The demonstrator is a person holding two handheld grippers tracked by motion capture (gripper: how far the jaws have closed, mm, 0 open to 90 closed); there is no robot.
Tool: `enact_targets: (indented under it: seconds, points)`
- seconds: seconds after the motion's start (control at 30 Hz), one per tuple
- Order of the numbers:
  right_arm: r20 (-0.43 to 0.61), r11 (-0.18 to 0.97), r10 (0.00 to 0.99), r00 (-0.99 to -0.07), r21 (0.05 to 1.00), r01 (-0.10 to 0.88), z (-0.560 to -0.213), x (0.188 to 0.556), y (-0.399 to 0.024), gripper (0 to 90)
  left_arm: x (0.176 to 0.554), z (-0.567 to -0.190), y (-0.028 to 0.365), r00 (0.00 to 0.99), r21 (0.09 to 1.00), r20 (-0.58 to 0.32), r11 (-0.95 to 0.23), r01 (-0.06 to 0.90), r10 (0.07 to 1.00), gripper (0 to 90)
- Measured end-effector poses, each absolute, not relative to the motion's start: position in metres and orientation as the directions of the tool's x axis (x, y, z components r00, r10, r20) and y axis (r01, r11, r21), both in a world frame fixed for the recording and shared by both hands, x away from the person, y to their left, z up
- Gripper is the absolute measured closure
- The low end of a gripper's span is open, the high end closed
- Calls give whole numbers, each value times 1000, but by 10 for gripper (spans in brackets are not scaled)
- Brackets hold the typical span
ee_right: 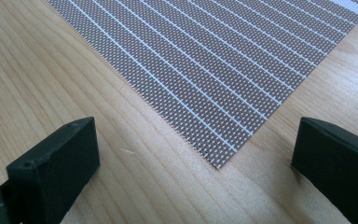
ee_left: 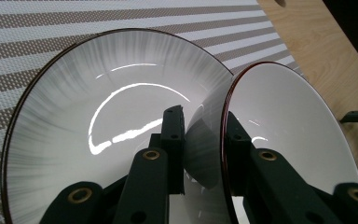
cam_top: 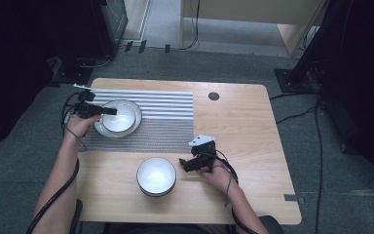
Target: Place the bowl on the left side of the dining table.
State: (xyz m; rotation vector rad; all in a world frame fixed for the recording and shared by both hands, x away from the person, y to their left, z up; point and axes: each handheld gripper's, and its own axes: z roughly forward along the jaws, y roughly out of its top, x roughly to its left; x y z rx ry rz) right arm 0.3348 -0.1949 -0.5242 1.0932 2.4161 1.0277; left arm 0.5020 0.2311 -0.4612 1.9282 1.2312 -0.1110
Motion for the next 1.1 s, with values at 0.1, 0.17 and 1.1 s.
enact_targets:
  seconds: [0.1, 0.17, 1.1]
  points:
    - [23, 456, 745, -667, 713, 533, -524, 335, -195, 1, 506, -466, 231, 507, 582, -463, -182, 792, 727, 760]
    - [22, 456, 744, -667, 713, 532, -524, 335, -195, 1, 507, -467, 231, 507, 581, -460, -184, 792, 729, 759]
    - [22, 455, 746, -666, 713, 533, -524, 335, -195, 1, 510, -474, 241, 476, 591, -430, -159, 791, 767, 774]
